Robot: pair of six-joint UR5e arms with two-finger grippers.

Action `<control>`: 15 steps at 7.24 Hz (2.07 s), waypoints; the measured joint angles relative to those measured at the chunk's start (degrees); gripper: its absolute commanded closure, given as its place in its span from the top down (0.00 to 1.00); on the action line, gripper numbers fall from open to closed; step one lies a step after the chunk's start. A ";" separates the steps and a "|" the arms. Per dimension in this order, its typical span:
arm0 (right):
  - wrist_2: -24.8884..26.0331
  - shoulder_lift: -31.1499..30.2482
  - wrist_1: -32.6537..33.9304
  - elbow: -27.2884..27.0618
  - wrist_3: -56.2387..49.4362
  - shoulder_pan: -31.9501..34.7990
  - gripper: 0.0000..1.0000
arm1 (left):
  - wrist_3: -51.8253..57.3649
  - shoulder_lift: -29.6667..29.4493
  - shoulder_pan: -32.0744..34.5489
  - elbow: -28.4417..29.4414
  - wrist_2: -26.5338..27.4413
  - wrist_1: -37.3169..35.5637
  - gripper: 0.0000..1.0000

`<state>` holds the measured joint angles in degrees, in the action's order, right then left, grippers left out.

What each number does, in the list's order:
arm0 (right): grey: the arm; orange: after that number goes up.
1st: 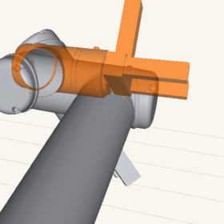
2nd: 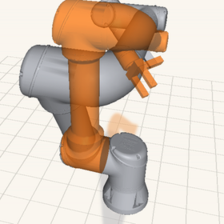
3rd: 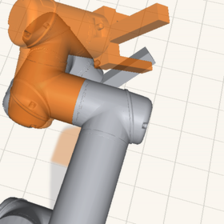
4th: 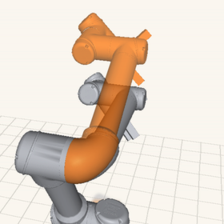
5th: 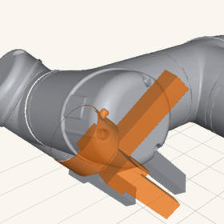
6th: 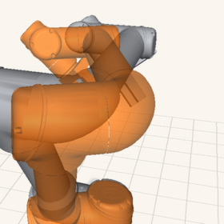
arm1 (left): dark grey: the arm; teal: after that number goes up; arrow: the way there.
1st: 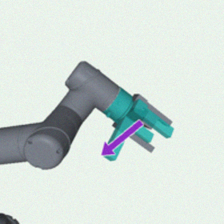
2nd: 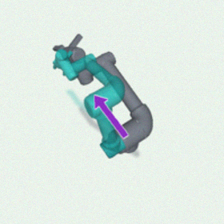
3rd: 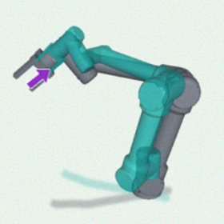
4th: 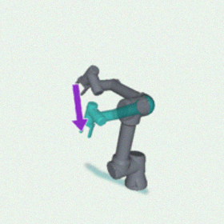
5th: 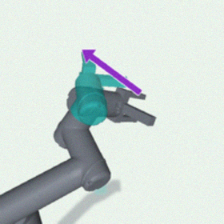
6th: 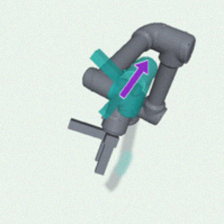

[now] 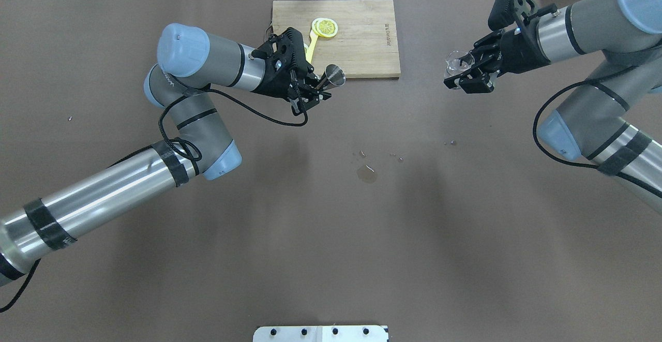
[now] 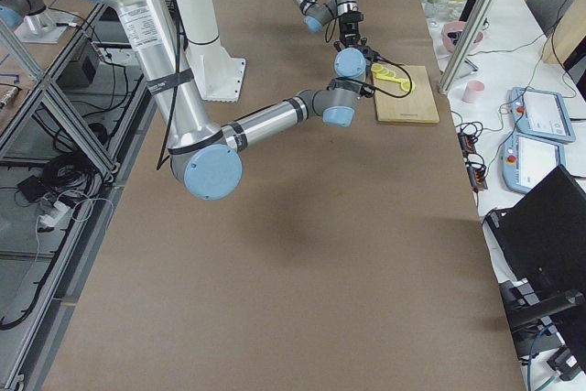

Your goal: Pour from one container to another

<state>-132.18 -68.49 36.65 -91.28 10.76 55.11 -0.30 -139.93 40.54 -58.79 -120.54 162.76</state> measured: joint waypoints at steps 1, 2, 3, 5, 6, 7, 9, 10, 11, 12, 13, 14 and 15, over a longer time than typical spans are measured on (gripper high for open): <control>0.86 0.00 0.15 -0.92 -0.73 -1.03 0.00 | 0.83 -1.37 0.02 1.94 -0.73 0.22 0.00; 1.52 0.30 1.25 -1.43 -2.45 -1.88 0.00 | 1.23 -2.98 -0.04 4.51 -1.04 1.01 0.00; 1.89 0.94 3.96 -2.14 -4.27 -2.34 0.00 | 1.37 -4.54 -0.23 7.16 -1.10 2.29 0.00; 2.02 2.90 10.70 -3.43 -7.45 -3.05 0.00 | 1.39 -6.19 -1.23 10.57 -0.71 5.32 0.00; 2.04 3.79 13.50 -3.57 -8.69 -3.49 0.00 | 1.25 -6.54 -1.88 11.68 -0.35 7.07 0.00; 2.08 4.61 16.24 -3.59 -10.07 -3.84 0.00 | 0.81 -6.94 -2.75 12.78 0.44 9.04 0.00; 2.60 7.01 22.02 -3.35 -13.50 -4.30 0.00 | -0.69 -8.35 -4.68 15.58 2.74 13.13 0.00; 3.10 7.84 24.06 -3.34 -14.47 -4.78 0.00 | -1.61 -8.92 -5.47 16.55 3.79 14.76 0.00; 3.46 8.26 25.81 -3.49 -14.89 -5.35 0.00 | -2.33 -9.27 -6.09 17.08 4.67 15.87 0.00; 3.66 8.40 27.27 -3.83 -15.08 -5.73 0.00 | -2.72 -9.53 -6.45 17.29 5.36 16.49 0.00; 3.67 8.37 28.61 -4.38 -15.41 -5.94 0.00 | -2.92 -9.72 -6.77 17.35 5.90 16.95 0.00; 3.59 8.45 30.91 -5.17 -16.94 -6.02 0.00 | -3.25 -9.79 -7.18 17.40 6.55 17.57 0.00; 3.54 8.69 34.35 -6.21 -19.69 -6.04 0.00 | -3.69 -9.82 -7.63 17.49 7.31 18.30 0.00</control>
<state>-128.64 -59.80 70.99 -97.50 -8.93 49.07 -3.99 -149.74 32.91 -41.29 -113.23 181.06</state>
